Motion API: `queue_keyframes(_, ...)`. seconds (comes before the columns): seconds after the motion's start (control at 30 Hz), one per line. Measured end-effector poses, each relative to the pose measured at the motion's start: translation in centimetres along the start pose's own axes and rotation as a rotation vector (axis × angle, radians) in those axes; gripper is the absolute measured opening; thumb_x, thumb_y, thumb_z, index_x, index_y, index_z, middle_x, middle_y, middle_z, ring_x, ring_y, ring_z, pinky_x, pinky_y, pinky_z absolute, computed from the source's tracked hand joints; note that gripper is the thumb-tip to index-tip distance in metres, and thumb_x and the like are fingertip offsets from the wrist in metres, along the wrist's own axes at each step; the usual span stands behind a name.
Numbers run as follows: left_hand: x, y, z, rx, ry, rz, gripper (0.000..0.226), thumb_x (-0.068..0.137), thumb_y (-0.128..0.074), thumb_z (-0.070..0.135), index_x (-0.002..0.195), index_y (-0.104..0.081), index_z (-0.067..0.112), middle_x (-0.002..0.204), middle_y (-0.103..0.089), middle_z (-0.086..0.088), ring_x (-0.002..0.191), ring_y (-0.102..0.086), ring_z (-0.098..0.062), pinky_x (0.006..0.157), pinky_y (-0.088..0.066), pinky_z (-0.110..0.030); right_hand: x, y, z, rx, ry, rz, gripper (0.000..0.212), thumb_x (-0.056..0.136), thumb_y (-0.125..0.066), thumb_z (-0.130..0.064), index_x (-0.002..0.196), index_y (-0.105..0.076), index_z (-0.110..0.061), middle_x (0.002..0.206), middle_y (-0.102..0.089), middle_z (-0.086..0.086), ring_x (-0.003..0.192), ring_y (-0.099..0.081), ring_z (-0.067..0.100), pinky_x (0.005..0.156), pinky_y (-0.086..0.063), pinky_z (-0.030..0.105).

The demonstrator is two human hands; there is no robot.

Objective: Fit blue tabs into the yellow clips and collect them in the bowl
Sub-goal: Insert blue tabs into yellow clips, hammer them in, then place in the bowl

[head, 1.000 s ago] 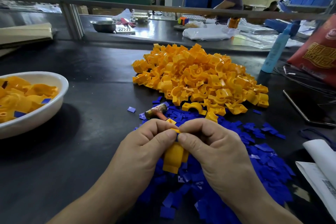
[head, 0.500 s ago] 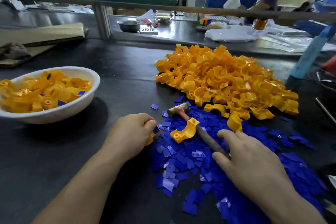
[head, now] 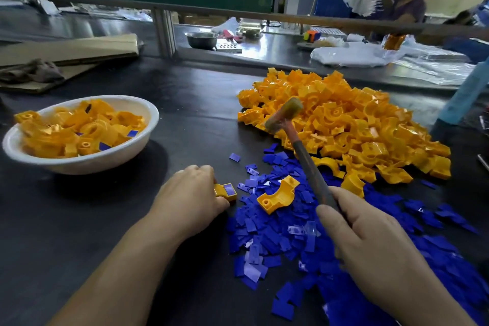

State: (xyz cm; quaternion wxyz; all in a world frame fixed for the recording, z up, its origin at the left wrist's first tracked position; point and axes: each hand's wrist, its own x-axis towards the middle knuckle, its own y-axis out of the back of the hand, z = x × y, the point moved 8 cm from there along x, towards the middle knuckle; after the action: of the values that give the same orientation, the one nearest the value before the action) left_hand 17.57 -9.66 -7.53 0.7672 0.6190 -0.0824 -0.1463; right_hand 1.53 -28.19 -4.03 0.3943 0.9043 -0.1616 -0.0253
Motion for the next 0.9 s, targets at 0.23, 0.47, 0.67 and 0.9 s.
queue_keyframes(0.23,0.2,0.0,0.3,-0.066,-0.035,0.078,0.041,0.079,-0.069,0.051,0.109,-0.063,0.023,0.105,-0.06,-0.001,0.099,-0.057,-0.022,0.073,-0.042,-0.033,-0.5,-1.3,-1.8,-0.093,0.114,-0.086,0.013,0.088,-0.044,-0.049,0.099,-0.044,-0.055,0.084,-0.054,-0.034,0.069,-0.056,-0.002,0.058,-0.049,0.022)
queue_keyframes(0.47,0.5,-0.1,0.2,-0.109,-0.025,0.064,0.04,0.077,-0.071,0.051,0.105,-0.063,0.023,0.102,-0.059,0.001,0.095,-0.057,-0.02,0.081,-0.051,-0.036,-0.6,-2.8,-2.8,-0.337,0.172,-0.099,0.035,0.095,-0.038,-0.049,0.128,-0.029,-0.045,0.107,-0.058,-0.014,0.096,-0.056,0.005,0.083,-0.047,0.021)
queue_keyframes(0.67,0.5,0.0,0.2,-0.07,-0.041,0.103,0.044,0.079,-0.07,0.051,0.11,-0.064,0.021,0.109,-0.061,-0.001,0.103,-0.057,-0.023,0.081,-0.048,-0.035,-1.2,-1.3,-3.7,-0.261,0.237,-0.028,0.027,0.088,-0.051,-0.045,0.102,-0.037,-0.062,0.079,-0.06,-0.021,0.092,-0.05,-0.01,0.075,-0.044,0.01)
queue_keyframes(0.9,0.5,-0.1,0.1,-0.087,-0.043,0.099,0.045,0.078,-0.071,0.053,0.11,-0.062,0.022,0.104,-0.06,0.001,0.097,-0.057,-0.02,0.077,-0.047,-0.032,-1.6,-1.8,-3.2,-0.415,0.171,-0.137,0.037,0.093,-0.038,-0.054,0.128,-0.028,-0.048,0.115,-0.059,-0.017,0.104,-0.055,0.004,0.089,-0.047,0.019)
